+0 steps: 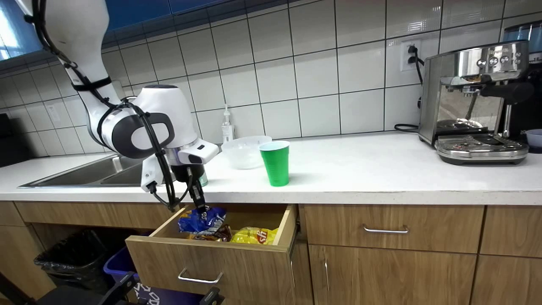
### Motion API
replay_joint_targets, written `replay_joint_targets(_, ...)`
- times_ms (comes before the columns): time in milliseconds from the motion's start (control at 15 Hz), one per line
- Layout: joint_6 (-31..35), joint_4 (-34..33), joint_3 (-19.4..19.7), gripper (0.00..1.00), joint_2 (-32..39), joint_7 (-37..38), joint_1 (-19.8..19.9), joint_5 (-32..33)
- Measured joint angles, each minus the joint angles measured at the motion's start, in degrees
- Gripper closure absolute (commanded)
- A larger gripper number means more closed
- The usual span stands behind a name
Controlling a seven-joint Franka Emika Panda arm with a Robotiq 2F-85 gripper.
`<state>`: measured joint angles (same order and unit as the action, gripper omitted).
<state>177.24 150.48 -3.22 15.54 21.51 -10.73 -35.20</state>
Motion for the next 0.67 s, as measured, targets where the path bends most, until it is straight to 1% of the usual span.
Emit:
replay_joint_targets(333,1.76,-1.24,-0.79,1.0,1.96,1.28,-0.04,-0.78)
replay_joint_targets(400,2.04,-1.44,-0.86,0.74,2.27,1.56,-0.06,-0.82)
replay_joint_targets(467,2.32,-1.62,-0.89,0.72,2.57,1.86,-0.09,-0.83)
replay_joint_targets(533,2.51,-1.78,-0.89,0.66,2.83,2.2,-0.13,-0.83)
replay_joint_targets(667,2.7,-1.97,-0.89,0.52,3.12,3.01,-0.18,-0.7)
